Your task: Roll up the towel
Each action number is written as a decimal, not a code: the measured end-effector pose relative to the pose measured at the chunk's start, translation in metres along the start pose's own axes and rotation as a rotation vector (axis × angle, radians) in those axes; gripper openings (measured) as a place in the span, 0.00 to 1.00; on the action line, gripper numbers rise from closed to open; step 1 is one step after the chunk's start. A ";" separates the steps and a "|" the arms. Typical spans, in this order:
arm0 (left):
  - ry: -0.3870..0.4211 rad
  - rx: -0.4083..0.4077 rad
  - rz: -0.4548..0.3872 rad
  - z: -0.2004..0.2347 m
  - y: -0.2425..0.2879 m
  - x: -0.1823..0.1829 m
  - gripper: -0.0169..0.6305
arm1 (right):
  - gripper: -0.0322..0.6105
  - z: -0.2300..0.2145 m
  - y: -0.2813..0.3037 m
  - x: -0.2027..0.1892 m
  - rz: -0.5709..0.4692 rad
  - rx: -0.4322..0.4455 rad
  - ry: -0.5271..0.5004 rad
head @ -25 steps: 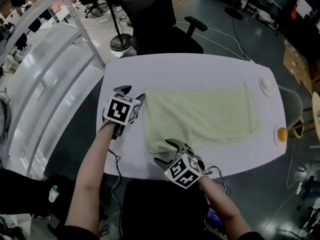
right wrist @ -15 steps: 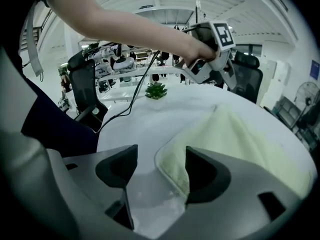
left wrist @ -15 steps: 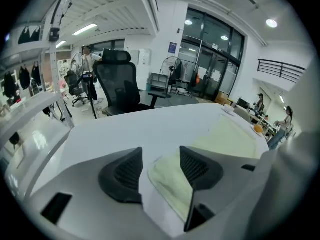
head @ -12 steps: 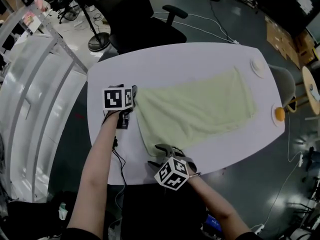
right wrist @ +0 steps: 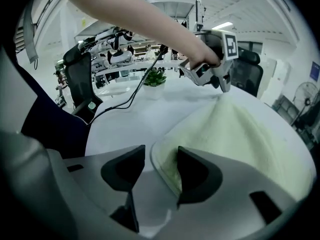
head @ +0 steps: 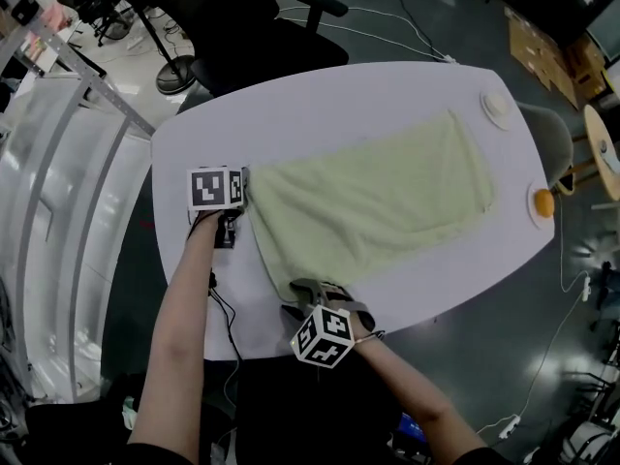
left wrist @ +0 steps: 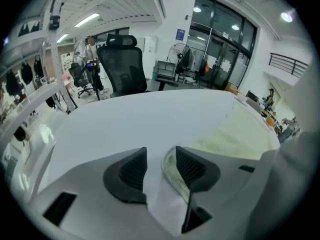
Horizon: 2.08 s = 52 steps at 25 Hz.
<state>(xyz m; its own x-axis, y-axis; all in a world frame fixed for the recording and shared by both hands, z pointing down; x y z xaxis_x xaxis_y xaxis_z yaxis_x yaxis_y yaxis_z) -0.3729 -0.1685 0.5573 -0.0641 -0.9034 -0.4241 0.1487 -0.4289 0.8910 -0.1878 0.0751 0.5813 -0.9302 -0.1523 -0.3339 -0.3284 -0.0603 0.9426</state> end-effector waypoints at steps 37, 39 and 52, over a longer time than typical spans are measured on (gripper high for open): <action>0.212 0.083 -0.027 -0.044 -0.049 0.038 0.06 | 0.15 -0.041 -0.083 -0.008 -0.330 0.021 0.430; 0.194 0.057 -0.044 -0.059 -0.051 0.050 0.06 | 0.15 -0.056 -0.095 -0.020 -0.337 -0.004 0.446; 0.136 -0.009 -0.052 -0.150 -0.021 0.087 0.06 | 0.16 -0.109 -0.123 -0.106 -0.356 -0.064 0.579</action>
<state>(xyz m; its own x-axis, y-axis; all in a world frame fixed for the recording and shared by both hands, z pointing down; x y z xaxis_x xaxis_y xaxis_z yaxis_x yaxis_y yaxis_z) -0.2340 -0.2374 0.4771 0.0624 -0.8706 -0.4881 0.1571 -0.4744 0.8662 -0.0307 -0.0086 0.5006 -0.5244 -0.6144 -0.5895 -0.5710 -0.2599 0.7787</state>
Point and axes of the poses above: the fingertips, and each gripper's own axes: y forward along the fingers, z to its left, x out of its top, the point moved 5 cm from there along -y, backward along the fingers, and after that the axes turned 15 degrees about z, right-handed, at the moved point
